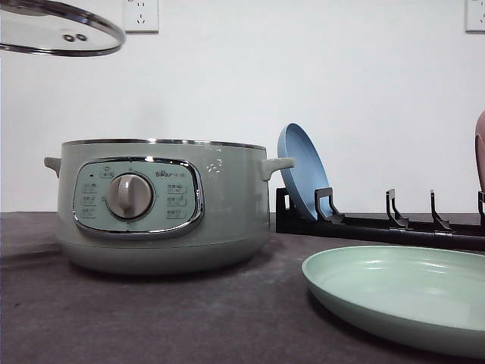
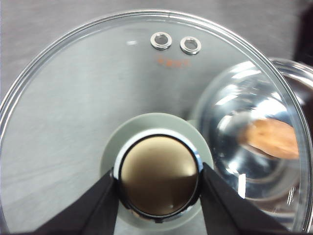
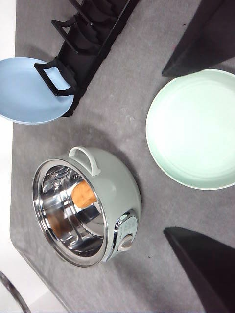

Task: Transfer potato from steamer to green plate

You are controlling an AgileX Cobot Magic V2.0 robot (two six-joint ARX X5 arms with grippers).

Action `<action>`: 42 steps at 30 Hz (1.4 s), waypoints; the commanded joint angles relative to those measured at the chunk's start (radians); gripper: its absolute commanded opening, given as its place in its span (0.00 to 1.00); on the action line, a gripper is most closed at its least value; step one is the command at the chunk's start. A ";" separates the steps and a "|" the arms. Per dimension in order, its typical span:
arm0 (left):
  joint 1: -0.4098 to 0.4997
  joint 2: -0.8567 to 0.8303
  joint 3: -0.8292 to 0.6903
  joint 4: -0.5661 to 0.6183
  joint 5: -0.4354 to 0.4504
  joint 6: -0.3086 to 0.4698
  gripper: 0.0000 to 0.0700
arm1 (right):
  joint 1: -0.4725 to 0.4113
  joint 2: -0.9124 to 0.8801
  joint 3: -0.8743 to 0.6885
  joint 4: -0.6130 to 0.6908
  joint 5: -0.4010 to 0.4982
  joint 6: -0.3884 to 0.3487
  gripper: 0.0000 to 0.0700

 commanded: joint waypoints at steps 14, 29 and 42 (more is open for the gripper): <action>0.106 -0.007 0.042 0.038 -0.002 -0.003 0.00 | 0.004 0.004 0.015 0.012 0.000 -0.011 0.88; 0.106 -0.007 0.042 0.039 -0.002 -0.003 0.00 | 0.005 0.252 0.048 0.071 -0.190 -0.061 0.88; 0.106 -0.007 0.041 0.042 -0.002 -0.006 0.00 | 0.040 0.908 0.512 -0.019 -0.316 -0.230 0.88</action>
